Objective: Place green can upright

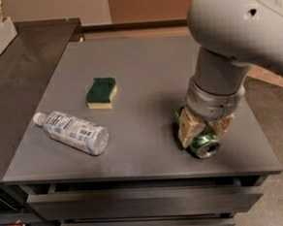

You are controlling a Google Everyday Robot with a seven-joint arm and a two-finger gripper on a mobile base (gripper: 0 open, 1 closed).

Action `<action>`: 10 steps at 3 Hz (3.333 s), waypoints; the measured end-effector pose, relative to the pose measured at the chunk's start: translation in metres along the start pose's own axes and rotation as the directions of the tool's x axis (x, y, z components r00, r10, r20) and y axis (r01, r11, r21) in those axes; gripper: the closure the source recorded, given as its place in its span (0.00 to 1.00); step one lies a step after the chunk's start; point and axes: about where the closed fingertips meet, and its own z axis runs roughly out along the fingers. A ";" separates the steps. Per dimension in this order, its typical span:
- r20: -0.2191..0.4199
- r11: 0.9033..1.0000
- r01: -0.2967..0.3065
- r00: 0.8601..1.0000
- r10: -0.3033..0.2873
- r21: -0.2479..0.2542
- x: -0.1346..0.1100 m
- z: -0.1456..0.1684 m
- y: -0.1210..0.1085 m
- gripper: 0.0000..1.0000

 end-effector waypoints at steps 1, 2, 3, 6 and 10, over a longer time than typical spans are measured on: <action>0.009 1.000 -0.004 1.000 0.004 0.003 0.003 -0.005 -0.007 0.88; 0.004 0.995 -0.080 0.997 0.079 0.052 0.014 -0.017 -0.016 1.00; -0.006 0.964 -0.229 0.973 0.232 0.138 0.029 -0.032 -0.024 1.00; 0.055 0.653 -0.637 0.732 0.680 0.409 0.064 -0.062 -0.045 1.00; 0.179 0.344 -0.762 0.509 0.842 0.549 0.091 -0.087 -0.059 1.00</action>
Offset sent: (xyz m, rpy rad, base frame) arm 0.0191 0.0301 0.0384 0.1115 0.0359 -0.2133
